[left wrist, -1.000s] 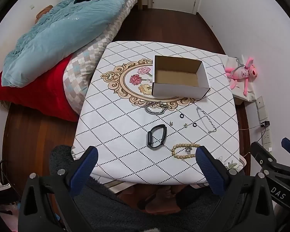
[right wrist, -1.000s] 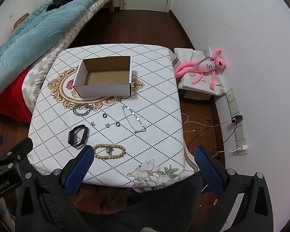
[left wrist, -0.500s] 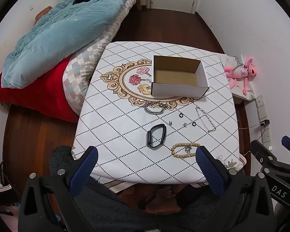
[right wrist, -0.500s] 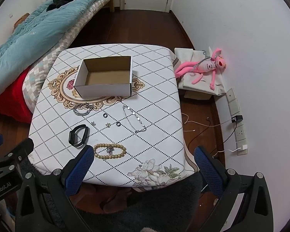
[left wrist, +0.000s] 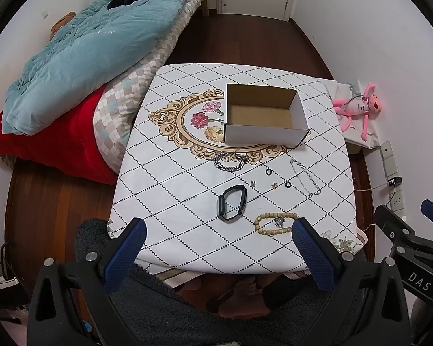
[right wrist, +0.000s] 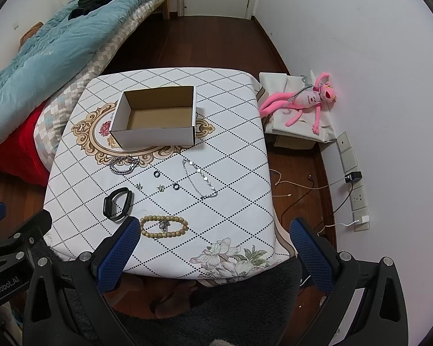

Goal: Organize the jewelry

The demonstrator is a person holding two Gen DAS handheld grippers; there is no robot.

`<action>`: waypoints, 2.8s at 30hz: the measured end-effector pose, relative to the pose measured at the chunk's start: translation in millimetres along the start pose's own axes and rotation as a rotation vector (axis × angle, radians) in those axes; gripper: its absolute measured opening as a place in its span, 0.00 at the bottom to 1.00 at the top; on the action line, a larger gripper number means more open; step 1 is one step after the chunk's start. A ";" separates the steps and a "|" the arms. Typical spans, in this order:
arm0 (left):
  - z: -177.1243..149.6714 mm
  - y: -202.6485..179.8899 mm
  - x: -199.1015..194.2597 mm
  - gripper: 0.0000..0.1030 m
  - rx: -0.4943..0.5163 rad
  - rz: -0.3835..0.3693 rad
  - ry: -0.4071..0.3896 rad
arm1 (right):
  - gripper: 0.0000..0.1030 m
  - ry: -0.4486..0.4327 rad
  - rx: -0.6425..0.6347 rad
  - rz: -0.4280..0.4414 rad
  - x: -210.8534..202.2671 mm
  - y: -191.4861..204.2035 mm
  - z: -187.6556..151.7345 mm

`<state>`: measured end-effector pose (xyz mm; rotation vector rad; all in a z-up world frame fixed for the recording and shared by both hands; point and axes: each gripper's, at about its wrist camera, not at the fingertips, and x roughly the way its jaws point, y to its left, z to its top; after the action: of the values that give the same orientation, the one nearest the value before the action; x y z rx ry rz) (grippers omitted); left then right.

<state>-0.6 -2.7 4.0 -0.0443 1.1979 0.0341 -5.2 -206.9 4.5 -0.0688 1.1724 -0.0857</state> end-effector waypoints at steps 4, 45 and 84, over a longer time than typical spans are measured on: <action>-0.1 -0.1 0.1 1.00 0.000 0.000 -0.001 | 1.00 -0.002 0.001 0.000 -0.7 -0.3 0.3; 3.7 -8.4 -12.6 1.00 0.016 -0.005 -0.019 | 1.00 -0.030 0.004 0.005 -15.7 -2.0 4.2; 0.8 7.8 166.0 0.99 0.059 0.119 0.148 | 0.90 0.287 0.071 0.048 183.6 12.7 -22.5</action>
<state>60.2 5.6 -150.5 0.0774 1.3477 0.1010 45.2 -213.3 -173.8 0.0360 1.4554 -0.0968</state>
